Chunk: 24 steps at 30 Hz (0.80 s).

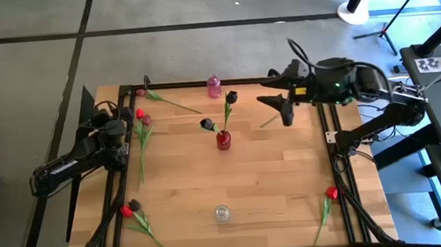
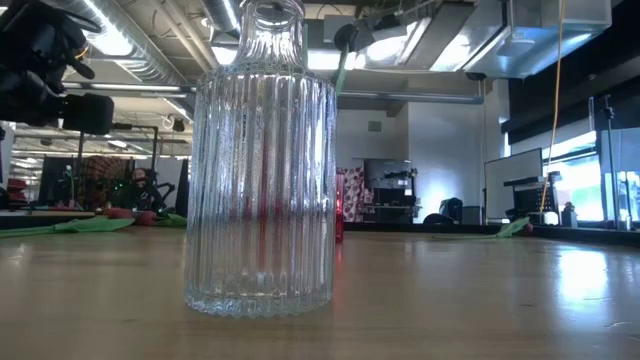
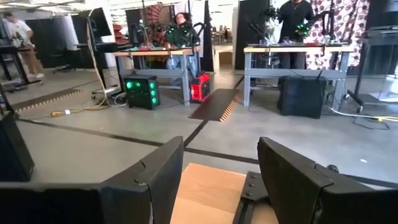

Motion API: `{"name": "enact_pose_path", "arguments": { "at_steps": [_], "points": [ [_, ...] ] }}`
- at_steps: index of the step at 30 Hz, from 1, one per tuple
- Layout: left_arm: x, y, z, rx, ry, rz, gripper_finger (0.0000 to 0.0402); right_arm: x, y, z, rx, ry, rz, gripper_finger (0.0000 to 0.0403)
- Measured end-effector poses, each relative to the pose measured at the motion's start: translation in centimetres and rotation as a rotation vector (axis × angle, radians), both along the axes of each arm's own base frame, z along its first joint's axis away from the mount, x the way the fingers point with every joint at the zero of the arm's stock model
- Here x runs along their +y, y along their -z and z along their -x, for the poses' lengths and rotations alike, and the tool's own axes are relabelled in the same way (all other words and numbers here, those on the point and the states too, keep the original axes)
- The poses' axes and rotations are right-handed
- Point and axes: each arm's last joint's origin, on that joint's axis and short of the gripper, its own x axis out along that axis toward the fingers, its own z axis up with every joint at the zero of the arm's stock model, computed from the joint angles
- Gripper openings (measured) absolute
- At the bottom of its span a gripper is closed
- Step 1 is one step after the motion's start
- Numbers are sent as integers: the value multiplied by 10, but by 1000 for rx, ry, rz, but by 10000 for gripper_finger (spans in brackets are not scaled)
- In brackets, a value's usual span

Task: Sort flowers into vase by color
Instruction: Put the black tulip into the red vase

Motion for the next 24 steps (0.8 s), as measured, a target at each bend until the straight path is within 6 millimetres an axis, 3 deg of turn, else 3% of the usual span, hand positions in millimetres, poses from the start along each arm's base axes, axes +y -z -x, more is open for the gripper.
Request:
{"name": "enact_pose_path", "arguments": {
  "at_steps": [5, 11, 16, 19, 21, 24],
  "points": [
    [1, 0, -1, -84, 33, -19, 204, 12, -11, 15, 11, 9, 9, 237],
    [3, -12, -6, -899, 45, -350, 204, 15, -13, 20, 12, 61, 45, 237],
    [4, -16, -8, -1217, 84, -432, 204, 15, -14, 23, 11, 63, 68, 237],
    [5, -26, -16, -1452, 274, -344, 204, 14, -14, 23, 14, 75, 80, 237],
    [7, -33, -24, -1419, 438, -249, 204, 14, -14, 23, 17, 76, 94, 237],
    [5, -48, -35, -1269, 819, -138, 204, 13, -16, 23, 18, 91, 141, 237]
  ]
}}
